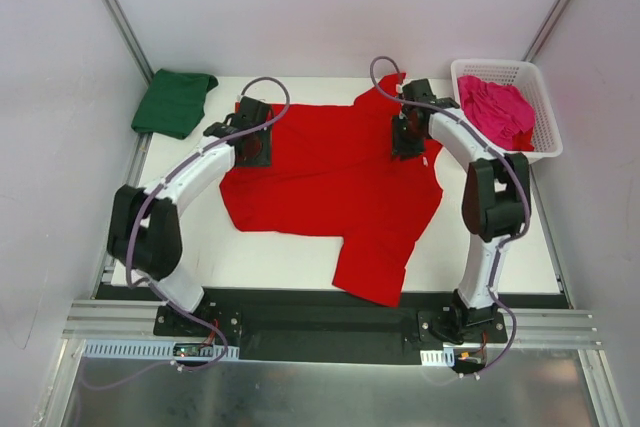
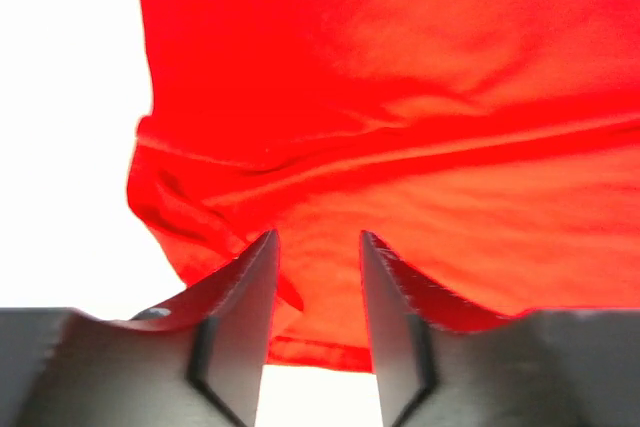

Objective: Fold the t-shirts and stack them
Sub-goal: Flatten out the tshirt, then grap the side of the flattened tshirt closest away from the robot with both arms

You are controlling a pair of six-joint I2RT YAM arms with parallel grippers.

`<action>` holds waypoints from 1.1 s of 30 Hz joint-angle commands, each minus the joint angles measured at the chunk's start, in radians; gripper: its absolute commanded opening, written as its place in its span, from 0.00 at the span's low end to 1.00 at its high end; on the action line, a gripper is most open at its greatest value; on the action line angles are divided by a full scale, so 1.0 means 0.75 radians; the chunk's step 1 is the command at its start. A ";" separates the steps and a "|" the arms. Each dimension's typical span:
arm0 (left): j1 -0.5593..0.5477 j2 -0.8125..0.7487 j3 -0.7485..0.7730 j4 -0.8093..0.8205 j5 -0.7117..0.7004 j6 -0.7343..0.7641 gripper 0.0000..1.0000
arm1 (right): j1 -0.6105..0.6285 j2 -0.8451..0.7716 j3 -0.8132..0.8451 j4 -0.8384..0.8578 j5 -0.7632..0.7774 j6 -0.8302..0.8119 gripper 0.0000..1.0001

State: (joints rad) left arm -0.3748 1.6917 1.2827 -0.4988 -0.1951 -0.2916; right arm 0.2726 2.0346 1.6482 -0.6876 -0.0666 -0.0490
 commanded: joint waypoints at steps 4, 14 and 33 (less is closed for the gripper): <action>-0.057 -0.275 -0.151 -0.012 -0.051 -0.016 0.47 | 0.041 -0.338 -0.183 0.058 0.019 0.033 0.43; -0.083 -0.511 -0.465 -0.038 -0.059 -0.090 0.49 | 0.213 -0.685 -0.553 0.082 0.074 0.141 0.57; -0.112 -0.511 -0.547 -0.061 -0.137 -0.145 0.48 | 0.551 -1.197 -1.011 0.007 0.277 0.450 0.58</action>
State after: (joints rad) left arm -0.4446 1.2583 0.8474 -0.5323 -0.2527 -0.3801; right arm 0.6407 1.2129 0.9321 -0.6491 0.0757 0.2111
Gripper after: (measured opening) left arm 0.478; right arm 0.578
